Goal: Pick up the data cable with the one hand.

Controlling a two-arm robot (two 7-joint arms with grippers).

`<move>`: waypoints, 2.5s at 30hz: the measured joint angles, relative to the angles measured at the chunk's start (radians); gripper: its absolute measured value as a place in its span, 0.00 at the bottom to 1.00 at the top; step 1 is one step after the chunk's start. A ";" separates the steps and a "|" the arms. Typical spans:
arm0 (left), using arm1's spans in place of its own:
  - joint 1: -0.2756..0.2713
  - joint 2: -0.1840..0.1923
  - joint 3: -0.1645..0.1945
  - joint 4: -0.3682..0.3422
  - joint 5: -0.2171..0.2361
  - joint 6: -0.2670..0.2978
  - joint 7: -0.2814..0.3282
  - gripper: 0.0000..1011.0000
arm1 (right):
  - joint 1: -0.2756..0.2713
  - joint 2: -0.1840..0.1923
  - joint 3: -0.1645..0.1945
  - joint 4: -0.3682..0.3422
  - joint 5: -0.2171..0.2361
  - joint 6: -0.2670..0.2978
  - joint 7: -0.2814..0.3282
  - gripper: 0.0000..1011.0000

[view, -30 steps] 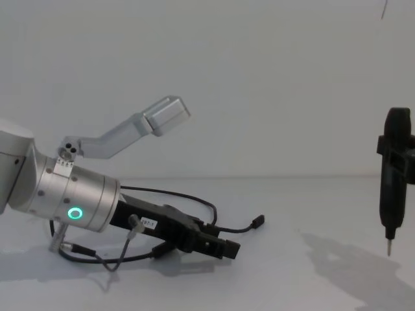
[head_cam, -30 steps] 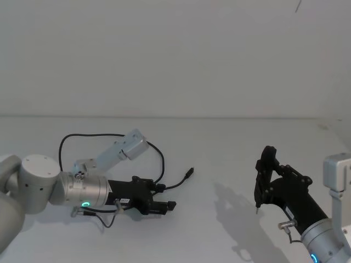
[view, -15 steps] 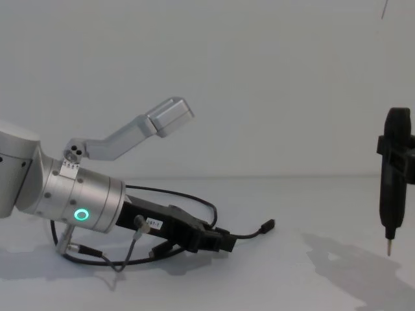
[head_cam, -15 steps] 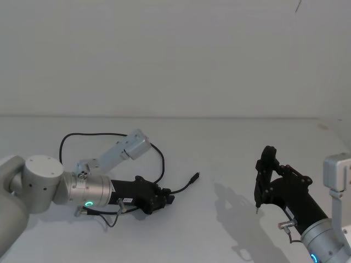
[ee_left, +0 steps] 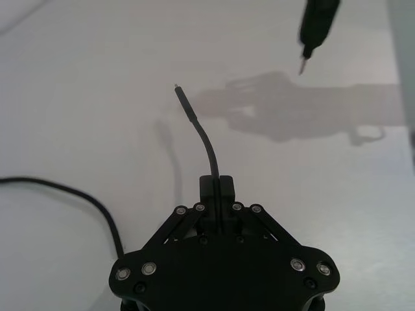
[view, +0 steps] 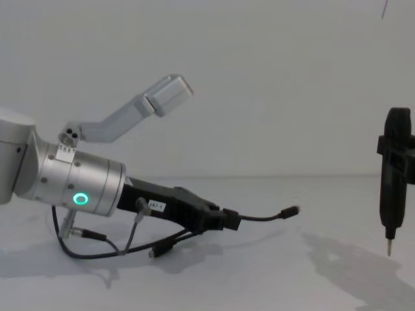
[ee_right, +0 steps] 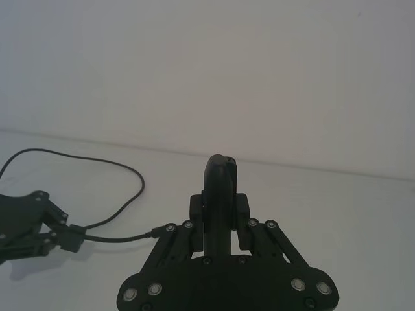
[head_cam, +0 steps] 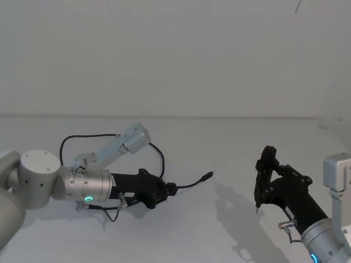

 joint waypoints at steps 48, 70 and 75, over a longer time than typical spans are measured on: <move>0.123 0.149 -0.012 -0.323 -0.085 0.076 -0.009 0.05 | 0.050 -0.117 -0.001 -0.035 0.089 -0.015 0.033 0.28; 0.128 0.154 -0.012 -0.333 -0.086 0.080 -0.005 0.05 | 0.079 -0.155 -0.012 0.063 0.039 -0.077 0.047 0.28; 0.128 0.154 -0.012 -0.334 -0.086 0.080 -0.005 0.05 | 0.083 -0.162 -0.014 0.073 0.035 -0.078 0.051 0.28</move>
